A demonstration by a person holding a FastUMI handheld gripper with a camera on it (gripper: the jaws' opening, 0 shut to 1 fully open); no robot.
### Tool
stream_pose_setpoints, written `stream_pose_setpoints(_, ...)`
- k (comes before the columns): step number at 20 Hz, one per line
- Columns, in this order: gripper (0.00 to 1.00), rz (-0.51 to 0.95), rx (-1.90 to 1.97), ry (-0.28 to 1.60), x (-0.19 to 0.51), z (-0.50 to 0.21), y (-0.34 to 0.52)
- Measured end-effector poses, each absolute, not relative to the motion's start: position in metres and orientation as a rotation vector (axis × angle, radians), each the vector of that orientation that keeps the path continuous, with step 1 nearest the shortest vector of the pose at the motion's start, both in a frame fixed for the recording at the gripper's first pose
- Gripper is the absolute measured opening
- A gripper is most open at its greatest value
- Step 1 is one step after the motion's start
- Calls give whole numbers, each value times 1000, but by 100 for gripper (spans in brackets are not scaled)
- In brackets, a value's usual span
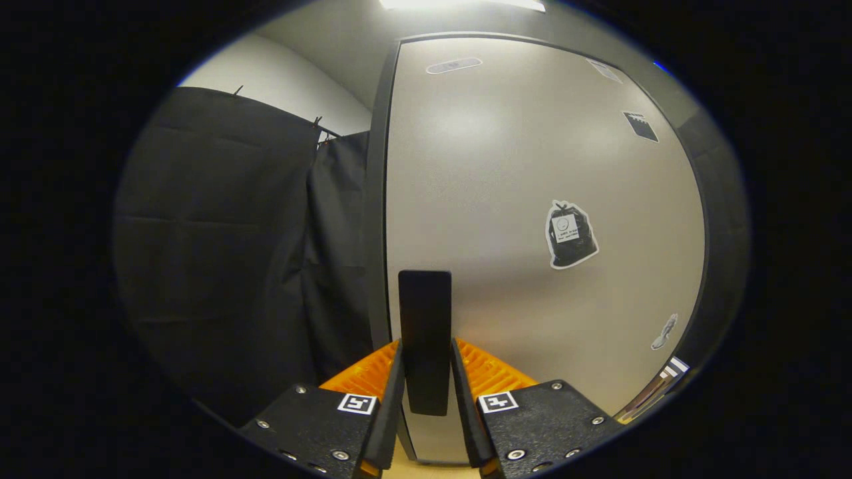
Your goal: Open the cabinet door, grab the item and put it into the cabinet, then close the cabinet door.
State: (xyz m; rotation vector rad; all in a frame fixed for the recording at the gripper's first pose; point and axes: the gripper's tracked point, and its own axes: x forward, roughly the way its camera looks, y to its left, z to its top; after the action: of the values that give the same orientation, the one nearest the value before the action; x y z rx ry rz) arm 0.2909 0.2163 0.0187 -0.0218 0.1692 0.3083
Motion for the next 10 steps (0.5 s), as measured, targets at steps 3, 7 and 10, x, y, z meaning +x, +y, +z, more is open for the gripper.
stream_pose_setpoints(3, 38, 293, -20, 187, 293, 17, 217)
stream_pose_setpoints(7, 36, 270, -50, 203, 291, 16, 215)
stream_pose_setpoints(10, 26, 277, -32, 244, 291, 13, 215)
